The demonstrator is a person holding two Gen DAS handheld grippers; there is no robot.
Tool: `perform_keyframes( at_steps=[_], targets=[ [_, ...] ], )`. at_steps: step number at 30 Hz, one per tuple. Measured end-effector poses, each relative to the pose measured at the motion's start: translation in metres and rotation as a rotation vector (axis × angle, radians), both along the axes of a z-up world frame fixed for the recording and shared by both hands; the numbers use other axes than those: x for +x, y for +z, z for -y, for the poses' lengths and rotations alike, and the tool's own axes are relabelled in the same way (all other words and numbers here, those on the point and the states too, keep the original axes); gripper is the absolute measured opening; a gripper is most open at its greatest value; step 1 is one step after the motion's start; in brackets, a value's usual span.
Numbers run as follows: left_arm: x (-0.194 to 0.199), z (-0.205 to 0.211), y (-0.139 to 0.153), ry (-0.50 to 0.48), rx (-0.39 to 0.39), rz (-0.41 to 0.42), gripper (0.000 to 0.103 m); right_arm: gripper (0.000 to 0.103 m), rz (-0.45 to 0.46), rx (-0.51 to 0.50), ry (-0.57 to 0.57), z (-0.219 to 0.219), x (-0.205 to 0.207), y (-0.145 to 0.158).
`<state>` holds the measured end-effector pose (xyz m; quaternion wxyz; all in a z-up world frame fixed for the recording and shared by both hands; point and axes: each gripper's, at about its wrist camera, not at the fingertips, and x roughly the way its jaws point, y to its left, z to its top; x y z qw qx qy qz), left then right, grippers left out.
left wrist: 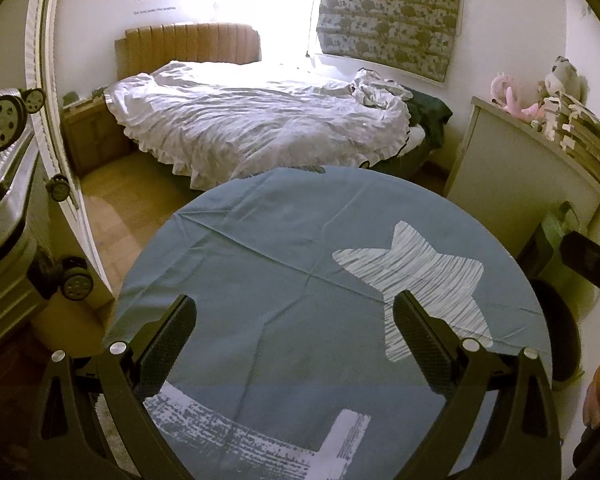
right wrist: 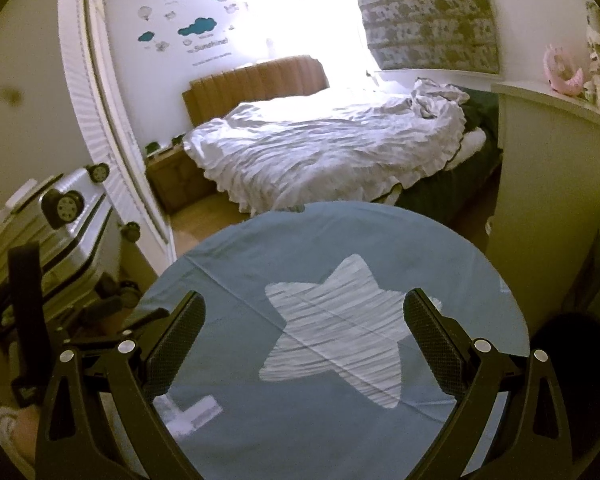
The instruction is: Collect trash
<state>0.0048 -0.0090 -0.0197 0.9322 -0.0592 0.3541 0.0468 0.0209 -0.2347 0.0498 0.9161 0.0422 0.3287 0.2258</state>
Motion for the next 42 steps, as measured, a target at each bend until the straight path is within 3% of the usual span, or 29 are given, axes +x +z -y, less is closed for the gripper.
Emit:
perform_keyframes(
  at_steps=[9, 20, 27, 42],
  targets=[
    [0.004, -0.003, 0.001, 0.025, -0.009, -0.036, 0.098, 0.098, 0.001, -0.006, -0.003, 0.001, 0.001, 0.000],
    [-0.006, -0.009, 0.007, 0.014, -0.042, -0.014, 0.098, 0.098, 0.007, -0.019, -0.010, 0.002, -0.002, -0.004],
    [-0.019, -0.006, 0.015, -0.007, -0.033, 0.089, 0.098, 0.098, 0.009, -0.018, -0.012, 0.004, -0.007, -0.005],
    [-0.022, -0.005, 0.021, 0.012, -0.007, 0.090, 0.098, 0.098, 0.015, -0.015, -0.016, 0.006, -0.015, -0.004]
  ],
)
